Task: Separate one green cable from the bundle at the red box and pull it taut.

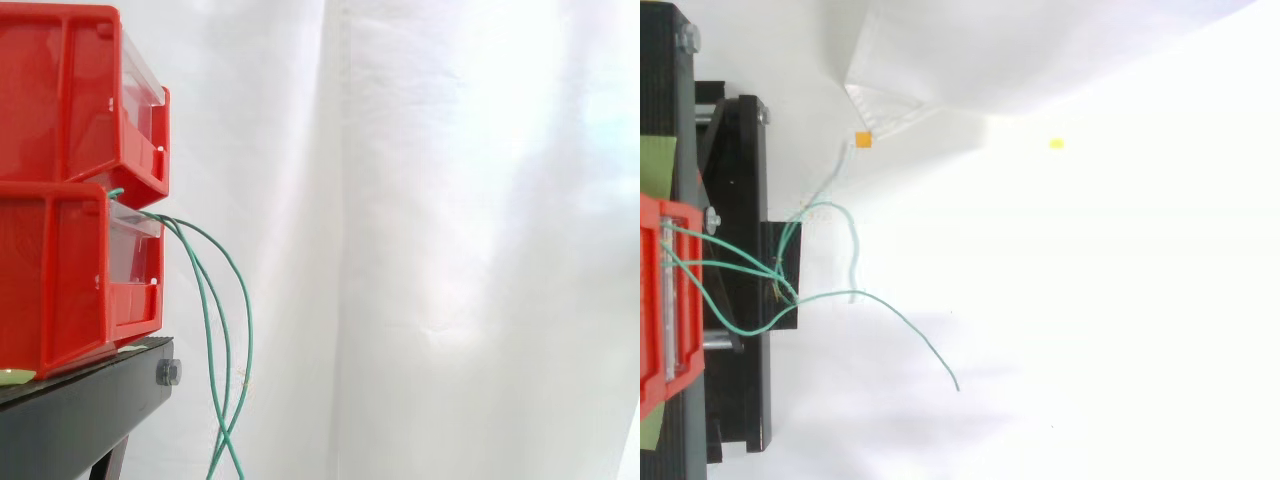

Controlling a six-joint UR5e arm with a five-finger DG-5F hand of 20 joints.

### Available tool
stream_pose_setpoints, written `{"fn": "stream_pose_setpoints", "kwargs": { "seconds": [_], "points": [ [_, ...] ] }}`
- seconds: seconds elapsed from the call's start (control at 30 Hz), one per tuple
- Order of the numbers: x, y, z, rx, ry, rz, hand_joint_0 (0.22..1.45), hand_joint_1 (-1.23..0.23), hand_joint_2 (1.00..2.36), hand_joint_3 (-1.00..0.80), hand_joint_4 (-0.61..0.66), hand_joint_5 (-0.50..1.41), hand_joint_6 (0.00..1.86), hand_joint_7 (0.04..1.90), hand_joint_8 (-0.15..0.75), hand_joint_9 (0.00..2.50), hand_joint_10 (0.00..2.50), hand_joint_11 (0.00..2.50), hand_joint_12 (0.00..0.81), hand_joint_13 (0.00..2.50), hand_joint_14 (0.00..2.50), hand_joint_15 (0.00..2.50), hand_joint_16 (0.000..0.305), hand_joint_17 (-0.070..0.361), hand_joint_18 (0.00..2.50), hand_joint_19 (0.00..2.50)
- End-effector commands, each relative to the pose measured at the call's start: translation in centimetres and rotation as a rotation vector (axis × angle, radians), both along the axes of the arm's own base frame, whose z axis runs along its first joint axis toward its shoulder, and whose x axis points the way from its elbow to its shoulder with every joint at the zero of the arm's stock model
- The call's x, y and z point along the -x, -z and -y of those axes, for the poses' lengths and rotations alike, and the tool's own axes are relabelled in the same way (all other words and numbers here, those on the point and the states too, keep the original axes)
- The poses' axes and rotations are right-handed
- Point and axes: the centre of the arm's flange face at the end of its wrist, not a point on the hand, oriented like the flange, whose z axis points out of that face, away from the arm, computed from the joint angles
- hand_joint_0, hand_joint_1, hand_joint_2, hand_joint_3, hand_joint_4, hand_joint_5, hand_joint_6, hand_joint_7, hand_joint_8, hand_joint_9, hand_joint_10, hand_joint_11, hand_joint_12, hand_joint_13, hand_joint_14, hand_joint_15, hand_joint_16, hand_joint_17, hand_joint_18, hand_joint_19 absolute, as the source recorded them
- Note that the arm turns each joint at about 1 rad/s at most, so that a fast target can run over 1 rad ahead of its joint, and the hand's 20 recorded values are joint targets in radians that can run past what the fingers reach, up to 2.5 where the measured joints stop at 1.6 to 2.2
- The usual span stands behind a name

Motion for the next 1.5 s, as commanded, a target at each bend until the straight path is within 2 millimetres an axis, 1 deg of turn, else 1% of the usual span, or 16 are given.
{"fn": "stream_pose_setpoints", "kwargs": {
  "seconds": [0.0, 0.33, 0.53, 0.63, 0.93, 1.47],
  "points": [
    [0.03, 0.01, 0.14, 0.000, 0.002, -0.001, 0.49, -0.64, 1.00, -0.50, 0.28, -0.13, 0.50, 0.87, 0.263, 1.23, 0.02, 0.98, 0.308, 0.95, 0.03, 0.92, 0.041, 0.092, 0.74, 0.91],
    [0.02, 0.00, 0.15, 0.000, 0.003, 0.000, 0.49, -0.64, 1.00, -0.50, 0.27, -0.13, 0.50, 0.87, 0.260, 1.19, 0.02, 0.96, 0.300, 0.90, 0.03, 0.89, 0.036, 0.081, 0.67, 0.89],
    [0.02, 0.00, 0.15, 0.000, 0.003, 0.000, 0.50, -0.65, 1.00, -0.50, 0.27, -0.13, 0.50, 0.87, 0.266, 1.18, 0.02, 0.95, 0.285, 0.88, 0.03, 0.87, 0.030, 0.068, 0.61, 0.75],
    [0.02, 0.00, 0.15, 0.000, 0.003, 0.000, 0.50, -0.65, 1.00, -0.50, 0.27, -0.14, 0.50, 0.87, 0.262, 1.15, 0.02, 0.95, 0.279, 0.85, 0.02, 0.86, 0.030, 0.066, 0.57, 0.73],
    [0.00, -0.06, 0.14, 0.000, 0.003, 0.002, 0.50, -0.65, 1.00, -0.50, 0.23, -0.15, 0.50, 0.86, 0.261, 1.03, 0.02, 0.90, 0.291, 0.76, 0.02, 0.81, 0.031, 0.069, 0.50, 0.73],
    [0.02, 0.00, 0.15, 0.000, 0.003, 0.000, 0.49, -0.64, 1.00, -0.50, 0.22, -0.16, 0.50, 0.85, 0.268, 0.93, 0.02, 0.87, 0.297, 0.68, 0.02, 0.79, 0.031, 0.070, 0.45, 0.74]
  ]
}}
